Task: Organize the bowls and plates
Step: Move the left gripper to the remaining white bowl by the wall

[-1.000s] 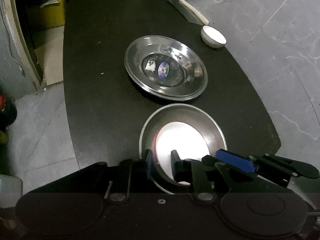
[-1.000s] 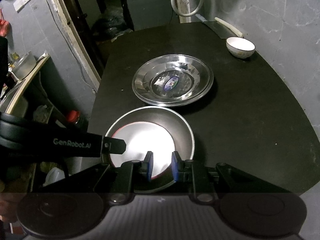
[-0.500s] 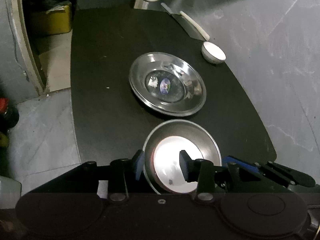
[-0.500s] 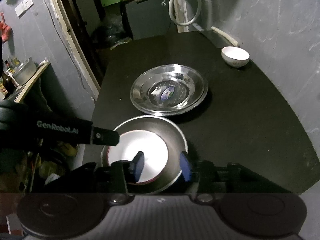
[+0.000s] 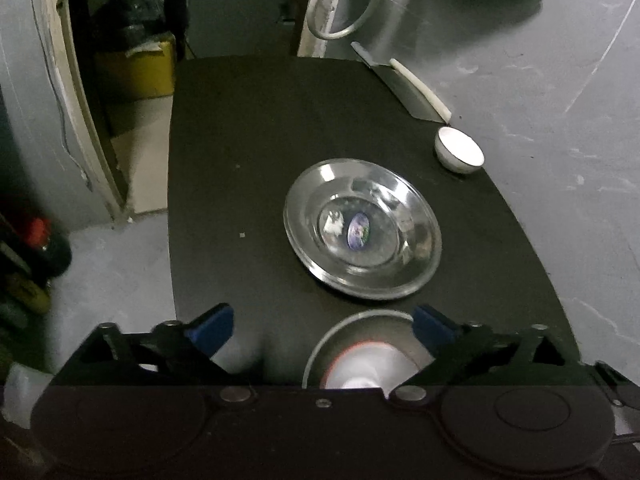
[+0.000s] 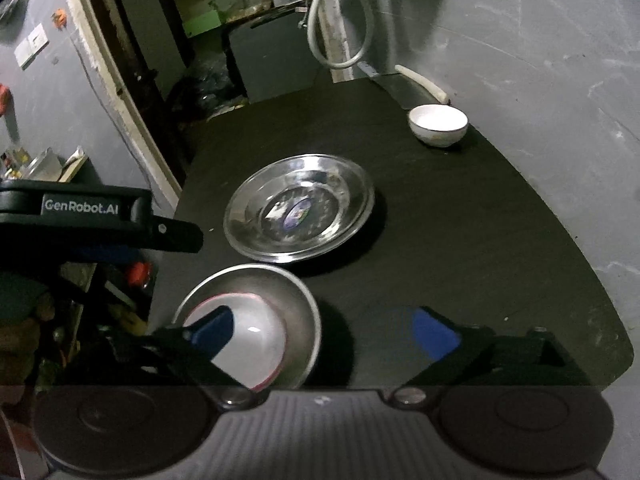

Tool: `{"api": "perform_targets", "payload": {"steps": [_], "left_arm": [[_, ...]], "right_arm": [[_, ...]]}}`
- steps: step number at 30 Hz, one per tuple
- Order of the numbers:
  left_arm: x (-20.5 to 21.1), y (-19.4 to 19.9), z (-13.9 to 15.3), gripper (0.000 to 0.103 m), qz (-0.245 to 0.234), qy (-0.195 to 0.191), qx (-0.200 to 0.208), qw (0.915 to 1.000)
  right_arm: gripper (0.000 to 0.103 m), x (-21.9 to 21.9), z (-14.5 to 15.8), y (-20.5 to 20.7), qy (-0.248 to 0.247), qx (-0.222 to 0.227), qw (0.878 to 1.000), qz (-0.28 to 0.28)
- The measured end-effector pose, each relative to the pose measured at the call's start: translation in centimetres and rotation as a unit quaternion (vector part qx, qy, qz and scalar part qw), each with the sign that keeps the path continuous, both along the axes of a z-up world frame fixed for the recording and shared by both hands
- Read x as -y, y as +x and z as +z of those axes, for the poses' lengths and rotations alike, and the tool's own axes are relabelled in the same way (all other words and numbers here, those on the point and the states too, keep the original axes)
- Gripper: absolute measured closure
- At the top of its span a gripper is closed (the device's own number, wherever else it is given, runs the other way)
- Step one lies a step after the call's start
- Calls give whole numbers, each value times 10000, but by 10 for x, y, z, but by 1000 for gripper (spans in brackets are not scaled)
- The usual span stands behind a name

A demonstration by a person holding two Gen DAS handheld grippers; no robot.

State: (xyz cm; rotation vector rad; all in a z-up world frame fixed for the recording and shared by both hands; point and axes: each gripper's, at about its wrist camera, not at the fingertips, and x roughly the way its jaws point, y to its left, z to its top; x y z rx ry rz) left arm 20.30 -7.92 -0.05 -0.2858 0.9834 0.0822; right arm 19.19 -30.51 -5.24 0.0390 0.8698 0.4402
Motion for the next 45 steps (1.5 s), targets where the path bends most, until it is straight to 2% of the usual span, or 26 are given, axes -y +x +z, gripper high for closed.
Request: {"api": "perform_targets", "payload": {"steps": [8,15,22,30,34,41,45], "left_arm": [[13,49,-7,1,59,479,-96,9988],[32,117,-22,1,-45,936,-285,9952],[53,186,-21,1,-541,1404,67,9886],[74,271,-28,1,-831,1408,154,9864],[85,305,-39,1,-1113,1428,159,9833],[97,339,-60,1,-1379,1277,-11,9822],[100,345,-68,1,-1461,1208,-101,9818]], "right_arm": [[0,36,-14,45,101,-75,9981,-597],[0,63,-37,101,45,189,9928,-1178],[0,54,-43,156,-52,705,9884,-1344],[0,50,-46,221,462,748,9794,-1819],[0,51,-51,243,473,720,9749,-2055],[1,51,-65,265,634,581,9712,-2222],[3,51,-70,269,582,545,9705,-2275]]}}
